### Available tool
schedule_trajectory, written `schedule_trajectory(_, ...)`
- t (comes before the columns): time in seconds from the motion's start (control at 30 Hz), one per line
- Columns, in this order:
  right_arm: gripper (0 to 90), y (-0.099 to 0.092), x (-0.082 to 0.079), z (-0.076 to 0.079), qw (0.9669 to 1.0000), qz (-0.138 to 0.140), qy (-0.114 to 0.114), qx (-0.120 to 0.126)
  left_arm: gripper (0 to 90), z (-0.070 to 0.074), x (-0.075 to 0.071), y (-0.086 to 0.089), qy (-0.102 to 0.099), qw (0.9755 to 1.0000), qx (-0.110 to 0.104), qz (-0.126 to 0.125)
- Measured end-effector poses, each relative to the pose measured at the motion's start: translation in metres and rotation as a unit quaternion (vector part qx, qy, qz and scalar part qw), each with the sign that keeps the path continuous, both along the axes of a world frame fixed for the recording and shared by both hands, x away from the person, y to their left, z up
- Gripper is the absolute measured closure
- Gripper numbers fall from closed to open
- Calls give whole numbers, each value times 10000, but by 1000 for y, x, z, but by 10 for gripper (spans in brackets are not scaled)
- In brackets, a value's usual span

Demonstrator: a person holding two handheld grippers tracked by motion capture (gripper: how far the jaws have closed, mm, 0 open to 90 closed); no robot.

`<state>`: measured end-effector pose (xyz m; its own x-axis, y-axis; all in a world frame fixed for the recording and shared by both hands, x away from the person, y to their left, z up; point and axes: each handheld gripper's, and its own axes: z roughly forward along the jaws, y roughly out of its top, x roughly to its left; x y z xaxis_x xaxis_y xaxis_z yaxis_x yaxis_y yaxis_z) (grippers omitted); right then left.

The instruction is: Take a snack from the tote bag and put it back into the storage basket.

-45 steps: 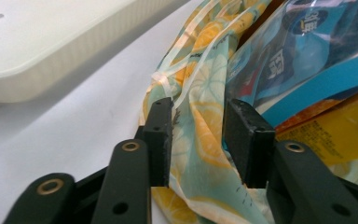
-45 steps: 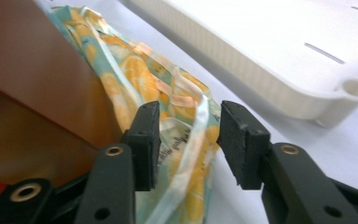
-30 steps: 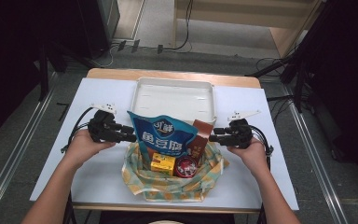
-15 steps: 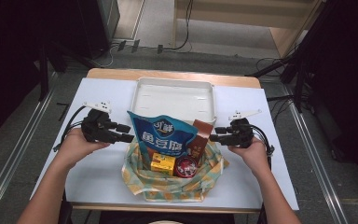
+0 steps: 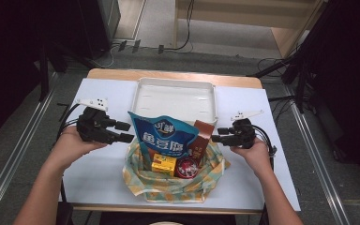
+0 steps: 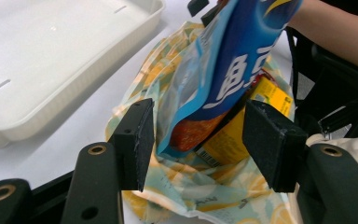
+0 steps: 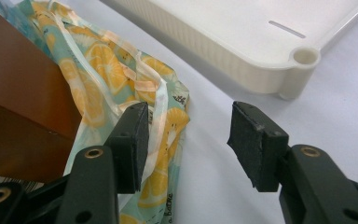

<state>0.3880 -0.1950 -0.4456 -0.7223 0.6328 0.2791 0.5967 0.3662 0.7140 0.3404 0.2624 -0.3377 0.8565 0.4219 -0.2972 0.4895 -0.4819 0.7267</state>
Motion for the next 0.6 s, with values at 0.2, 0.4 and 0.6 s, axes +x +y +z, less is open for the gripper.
schedule_trajectory(0.2,486,0,1,-1,10000,-5,37,-5,431,8,3,-7,-70,9999,1,-79)
schedule_trajectory(0.4,486,0,1,-1,10000,-31,27,5,429,20,4,-19,-150,9997,21,-192)
schedule_trajectory(0.6,486,0,2,-1,10000,-42,43,15,431,29,13,-29,-147,9993,71,-345)
